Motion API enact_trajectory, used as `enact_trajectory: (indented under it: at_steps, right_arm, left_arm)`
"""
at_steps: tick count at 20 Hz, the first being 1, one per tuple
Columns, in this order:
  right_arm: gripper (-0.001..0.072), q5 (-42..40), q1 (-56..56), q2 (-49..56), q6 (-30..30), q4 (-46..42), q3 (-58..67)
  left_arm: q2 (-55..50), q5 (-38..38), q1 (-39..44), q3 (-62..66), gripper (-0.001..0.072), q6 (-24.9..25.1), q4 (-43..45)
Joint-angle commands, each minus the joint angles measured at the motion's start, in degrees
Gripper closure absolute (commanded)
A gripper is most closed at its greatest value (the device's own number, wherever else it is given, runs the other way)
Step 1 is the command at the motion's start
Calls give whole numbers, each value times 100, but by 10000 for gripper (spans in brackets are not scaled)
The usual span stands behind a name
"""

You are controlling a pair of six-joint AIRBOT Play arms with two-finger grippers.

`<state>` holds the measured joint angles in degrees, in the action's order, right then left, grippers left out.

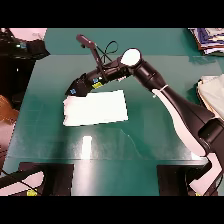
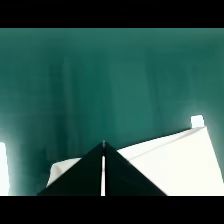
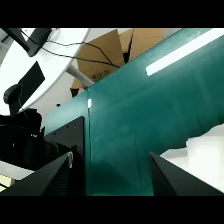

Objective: Fold the shirts.

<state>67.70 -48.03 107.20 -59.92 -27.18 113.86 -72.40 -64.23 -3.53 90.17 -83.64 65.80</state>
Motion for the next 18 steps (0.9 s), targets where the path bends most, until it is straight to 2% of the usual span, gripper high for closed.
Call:
enact_trajectory:
  at_steps: [1, 5, 10, 14, 15, 16, 17, 18]
  right_arm:
    - [167, 597, 216, 142, -413, -608, -17]
    - [210, 870, 1126, -498, -680, -1344, -1416]
    - [210, 299, 2371, -1349, -1086, -1338, -3414]
    - [198, 52, 2817, -1473, -1097, -1333, -4183]
    - [198, 68, 2822, -1410, -1097, -1333, -4264]
    - [198, 101, 2820, -1316, -1097, -1287, -4312]
    - [198, 129, 2780, -1220, -1097, -1228, -4328]
    - [198, 138, 2743, -1110, -1097, -1132, -4297]
  left_arm:
    - [157, -323, -232, 0, 683, 11, 63]
    - [144, -483, -216, 0, 683, 11, 63]
    - [122, -699, -216, -409, 683, 11, 59]
    - [120, -669, -216, -1416, 681, 13, 42]
    - [120, -667, -216, -1657, 626, 37, 42]
    - [120, -619, -216, -1912, 325, 144, 22]
    - [120, -535, -216, -2149, 111, 155, -13]
    - [120, -428, -216, -2371, 99, 160, -15]
